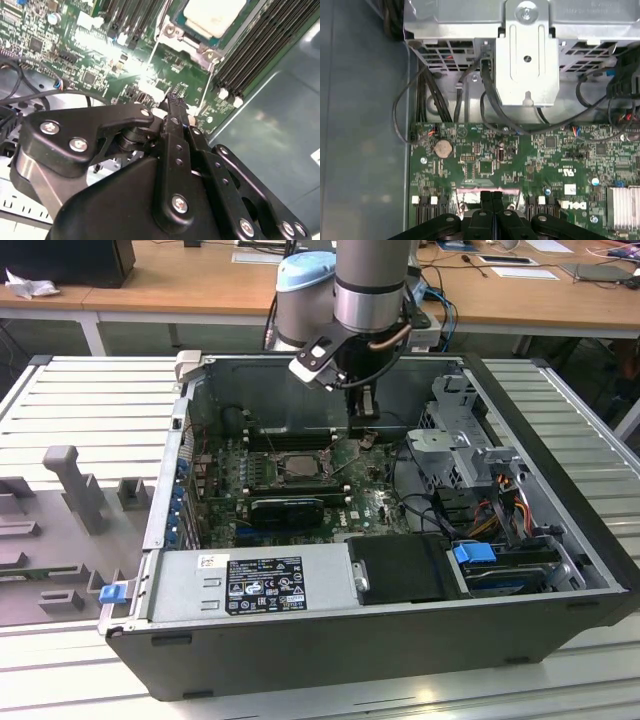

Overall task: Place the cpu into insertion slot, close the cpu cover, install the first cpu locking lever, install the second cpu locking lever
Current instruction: 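Close the cpu cover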

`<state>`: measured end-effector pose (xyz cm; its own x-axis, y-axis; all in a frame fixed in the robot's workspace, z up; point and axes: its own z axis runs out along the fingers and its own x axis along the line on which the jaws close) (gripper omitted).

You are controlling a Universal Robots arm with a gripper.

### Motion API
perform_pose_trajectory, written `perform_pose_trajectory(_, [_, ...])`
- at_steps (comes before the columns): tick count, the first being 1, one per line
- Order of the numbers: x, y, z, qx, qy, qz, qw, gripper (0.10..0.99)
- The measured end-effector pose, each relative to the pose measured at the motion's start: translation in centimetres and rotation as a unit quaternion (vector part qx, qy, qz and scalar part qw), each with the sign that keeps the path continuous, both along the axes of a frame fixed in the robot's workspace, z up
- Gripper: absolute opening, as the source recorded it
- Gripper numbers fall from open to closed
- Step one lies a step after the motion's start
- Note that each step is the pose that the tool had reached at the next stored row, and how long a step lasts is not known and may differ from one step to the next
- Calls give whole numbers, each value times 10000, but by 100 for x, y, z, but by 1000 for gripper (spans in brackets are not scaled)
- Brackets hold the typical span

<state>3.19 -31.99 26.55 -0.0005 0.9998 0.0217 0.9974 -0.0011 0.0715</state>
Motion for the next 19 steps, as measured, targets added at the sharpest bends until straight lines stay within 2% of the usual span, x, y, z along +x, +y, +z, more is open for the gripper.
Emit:
perform_pose_trajectory(3, [18,-3,-8,0,0,0,10000,106])
perform_pose_trajectory(6, [31,-4,-63,-1,0,0,10000,106])
perform_pose_trajectory(16, [252,-2,-86,-1,41,0,10000,106])
perform_pose_trajectory(19, [287,-2,-129,-1,46,0,10000,106])
